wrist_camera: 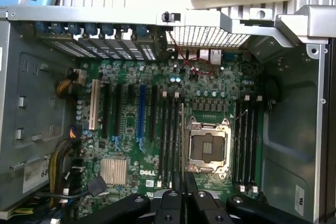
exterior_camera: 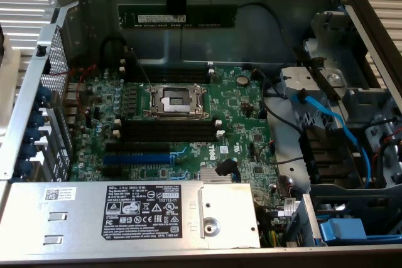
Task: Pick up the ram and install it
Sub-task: 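Pick up the ram and move it above insertion slot, then insert the ram into the slot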
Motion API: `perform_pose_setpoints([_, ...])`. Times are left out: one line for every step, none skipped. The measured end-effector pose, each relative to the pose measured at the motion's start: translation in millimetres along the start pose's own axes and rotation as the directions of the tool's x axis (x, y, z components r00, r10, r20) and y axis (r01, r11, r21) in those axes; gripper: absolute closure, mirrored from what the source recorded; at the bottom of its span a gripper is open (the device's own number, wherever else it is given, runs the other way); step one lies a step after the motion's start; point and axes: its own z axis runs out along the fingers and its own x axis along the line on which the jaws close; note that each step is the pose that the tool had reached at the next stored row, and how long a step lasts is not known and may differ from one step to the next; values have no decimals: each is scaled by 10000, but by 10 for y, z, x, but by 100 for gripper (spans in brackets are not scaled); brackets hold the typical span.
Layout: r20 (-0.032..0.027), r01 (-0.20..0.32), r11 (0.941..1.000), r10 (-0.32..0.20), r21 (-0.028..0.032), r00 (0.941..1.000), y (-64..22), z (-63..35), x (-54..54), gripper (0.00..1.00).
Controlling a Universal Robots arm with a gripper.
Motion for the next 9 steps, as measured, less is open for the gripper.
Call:
perform_pose_setpoints([0,-1,10000,1,0,10000,0,0,0,88])
perform_pose_setpoints([0,0,10000,0,0,10000,0,0,0,88])
perform_pose_setpoints([0,0,10000,0,-1,10000,0,0,0,88])
perform_pose_setpoints([0,0,10000,0,-1,10000,0,0,0,88])
perform_pose_setpoints([-1,0,10000,0,0,10000,0,0,1,88])
perform_pose_setpoints([0,1,10000,-1,0,10000,0,0,0,88])
perform_pose_setpoints([0,0,10000,0,0,10000,0,0,0,88])
perform_pose_setpoints([0,0,10000,0,0,10000,0,0,0,88])
perform_pose_setpoints([0,0,10000,0,0,10000,0,0,0,88])
